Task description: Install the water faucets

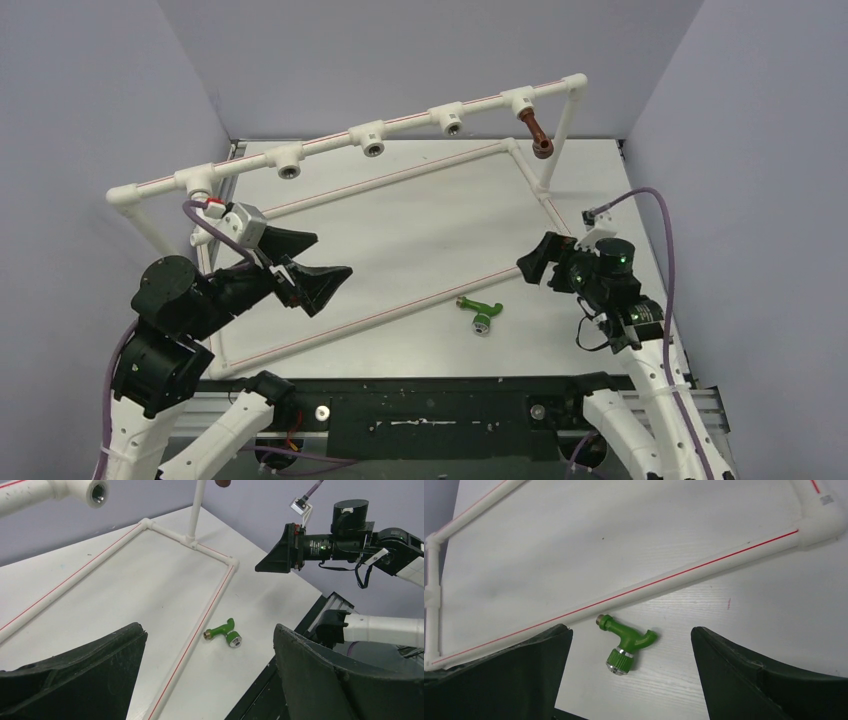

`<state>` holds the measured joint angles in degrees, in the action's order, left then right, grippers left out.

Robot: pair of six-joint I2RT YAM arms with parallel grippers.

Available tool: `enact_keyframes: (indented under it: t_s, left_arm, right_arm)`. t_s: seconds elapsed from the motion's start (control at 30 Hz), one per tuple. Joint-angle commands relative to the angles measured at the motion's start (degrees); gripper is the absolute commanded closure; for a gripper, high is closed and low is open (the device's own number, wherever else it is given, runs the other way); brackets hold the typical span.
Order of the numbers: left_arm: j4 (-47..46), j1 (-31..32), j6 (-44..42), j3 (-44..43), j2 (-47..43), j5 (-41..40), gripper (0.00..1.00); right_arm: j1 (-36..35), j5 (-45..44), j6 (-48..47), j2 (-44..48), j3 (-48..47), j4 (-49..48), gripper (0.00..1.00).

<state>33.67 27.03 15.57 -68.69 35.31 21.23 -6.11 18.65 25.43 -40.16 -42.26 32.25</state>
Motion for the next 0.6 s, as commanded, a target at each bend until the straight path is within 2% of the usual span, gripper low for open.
enact_keyframes:
  t_s: [0.0, 0.27, 0.57]
  left_arm:
    - [2.1, 0.1, -2.0, 0.5, -0.3, -0.3, 0.03]
    - [3.3, 0.1, -3.1, 2.3, -0.7, -0.6, 0.03]
    - [4.7, 0.1, -3.5, 2.8, -0.9, 0.2, 0.03]
  right_arm:
    - [-8.1, -7.1, 3.1, -2.3, 1.9, -0.7, 0.08]
    - [-27.7, -23.0, 12.6, -8.9, 5.4, -3.3, 0.12]
    - [-38.9, -32.0, 20.7, -17.1, 7.5, -6.7, 0.15]
